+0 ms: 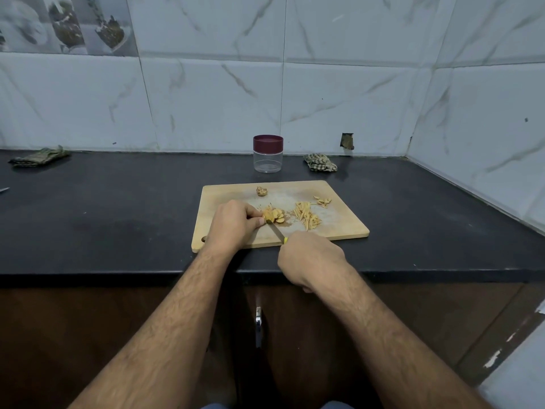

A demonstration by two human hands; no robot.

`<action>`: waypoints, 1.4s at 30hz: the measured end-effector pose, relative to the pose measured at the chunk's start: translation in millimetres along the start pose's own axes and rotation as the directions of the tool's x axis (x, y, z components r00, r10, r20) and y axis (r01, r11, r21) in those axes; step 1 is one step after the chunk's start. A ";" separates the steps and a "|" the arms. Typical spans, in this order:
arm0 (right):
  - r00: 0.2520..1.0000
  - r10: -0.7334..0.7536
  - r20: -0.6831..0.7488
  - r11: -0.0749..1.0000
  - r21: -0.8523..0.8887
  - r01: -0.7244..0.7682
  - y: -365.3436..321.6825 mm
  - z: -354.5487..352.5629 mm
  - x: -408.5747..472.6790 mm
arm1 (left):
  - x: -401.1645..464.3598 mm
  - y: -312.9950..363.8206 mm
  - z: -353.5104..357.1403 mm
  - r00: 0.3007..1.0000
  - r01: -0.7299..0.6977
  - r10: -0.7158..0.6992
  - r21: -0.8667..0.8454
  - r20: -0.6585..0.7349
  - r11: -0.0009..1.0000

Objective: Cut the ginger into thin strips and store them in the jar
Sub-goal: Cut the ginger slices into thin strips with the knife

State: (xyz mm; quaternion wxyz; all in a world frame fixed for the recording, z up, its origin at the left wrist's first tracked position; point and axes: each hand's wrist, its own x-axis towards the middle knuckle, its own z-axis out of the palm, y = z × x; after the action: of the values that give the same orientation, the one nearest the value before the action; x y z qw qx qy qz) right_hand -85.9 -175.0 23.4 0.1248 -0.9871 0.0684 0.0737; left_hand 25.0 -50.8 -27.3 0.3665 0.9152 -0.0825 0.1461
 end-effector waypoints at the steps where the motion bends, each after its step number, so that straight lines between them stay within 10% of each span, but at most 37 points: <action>1: 1.000 0.004 0.000 1.000 -0.003 -0.004 -0.6 0.9 1.1 | 0.0 0.0 0.2 1.000 0.001 -0.001 -0.001 -0.003 1.000; 42: 0.995 -0.039 -0.096 0.999 -0.020 0.037 -19.1 7.7 18.9 | -1.0 0.5 -0.3 0.999 0.024 -0.024 0.000 0.021 1.000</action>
State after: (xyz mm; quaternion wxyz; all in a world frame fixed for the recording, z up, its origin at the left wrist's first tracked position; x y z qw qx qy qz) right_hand -65.4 -156.9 17.5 0.1140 -0.9917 0.0547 0.0245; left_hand 23.9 -50.9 -27.1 0.3675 0.9175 -0.0754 0.1322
